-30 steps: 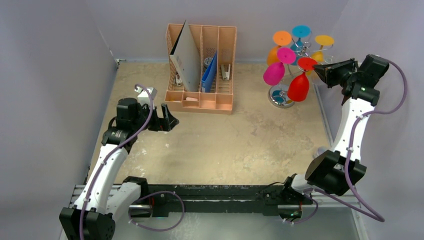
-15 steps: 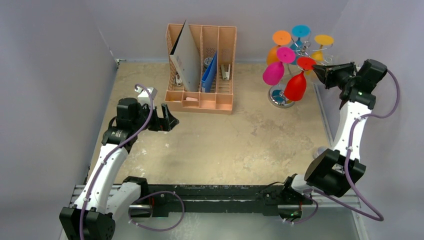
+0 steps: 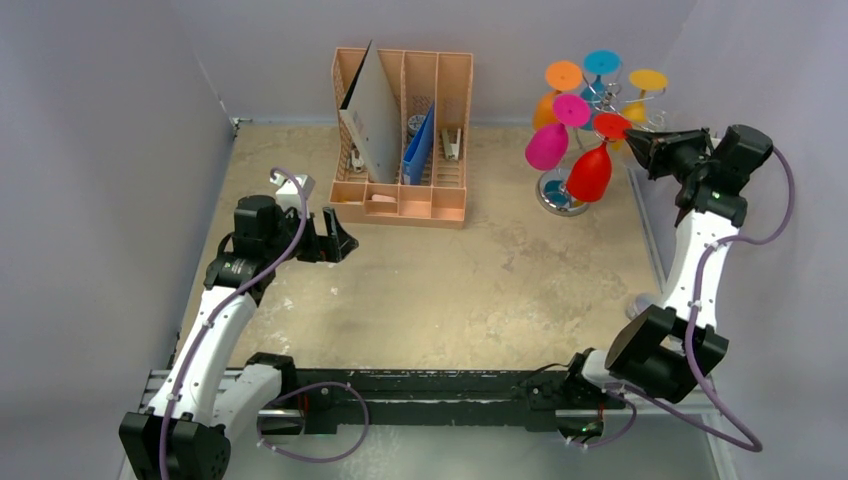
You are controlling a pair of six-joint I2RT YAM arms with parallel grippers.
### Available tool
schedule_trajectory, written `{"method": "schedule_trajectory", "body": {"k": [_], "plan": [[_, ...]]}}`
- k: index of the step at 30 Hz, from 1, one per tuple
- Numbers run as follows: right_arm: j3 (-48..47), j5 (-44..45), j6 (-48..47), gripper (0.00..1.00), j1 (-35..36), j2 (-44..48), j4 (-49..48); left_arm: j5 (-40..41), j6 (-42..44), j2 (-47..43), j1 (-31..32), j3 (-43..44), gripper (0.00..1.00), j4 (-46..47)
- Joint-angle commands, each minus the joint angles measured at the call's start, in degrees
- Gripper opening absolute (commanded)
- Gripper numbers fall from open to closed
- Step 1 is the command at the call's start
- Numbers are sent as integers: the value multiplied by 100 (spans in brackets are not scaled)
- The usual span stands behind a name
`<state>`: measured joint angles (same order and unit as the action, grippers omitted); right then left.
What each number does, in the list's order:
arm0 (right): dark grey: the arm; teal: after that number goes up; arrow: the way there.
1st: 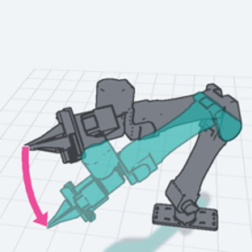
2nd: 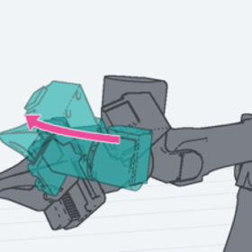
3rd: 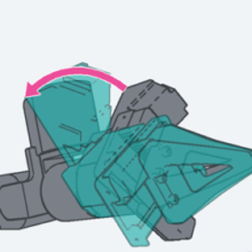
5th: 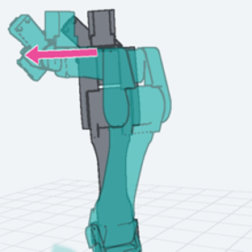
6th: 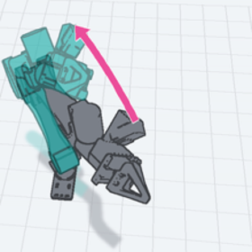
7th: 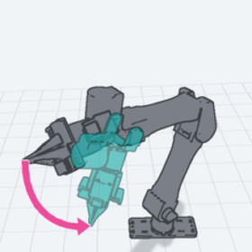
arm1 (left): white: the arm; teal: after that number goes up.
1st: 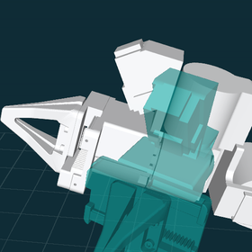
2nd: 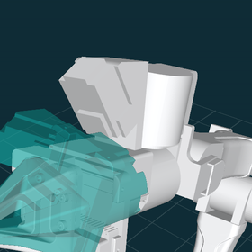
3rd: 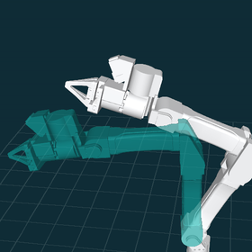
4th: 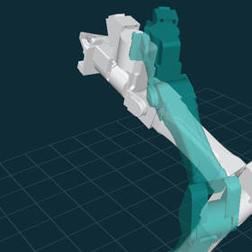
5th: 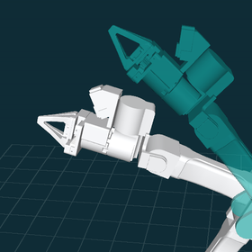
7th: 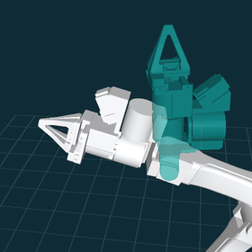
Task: Take the wine glass off the wine glass rack
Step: Pick up the wine glass from the wine rack.
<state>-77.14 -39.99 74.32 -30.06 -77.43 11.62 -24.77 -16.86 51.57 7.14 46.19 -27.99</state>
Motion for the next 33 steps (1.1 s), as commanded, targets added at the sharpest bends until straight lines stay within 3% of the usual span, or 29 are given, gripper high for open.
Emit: {"method": "schedule_trajectory", "body": {"k": [1, 22, 33], "plan": [[131, -122, 159, 0, 7, 258, -319, 33, 93, -32, -11, 184, 93, 72], [192, -291, 100, 0, 8, 506, -413, -85, 78, 0, -11, 186, 94, 89], [-138, 471, -90, 0, 9, 285, -134, -78, 95, 2, -11, 189, 96, 51]]}}
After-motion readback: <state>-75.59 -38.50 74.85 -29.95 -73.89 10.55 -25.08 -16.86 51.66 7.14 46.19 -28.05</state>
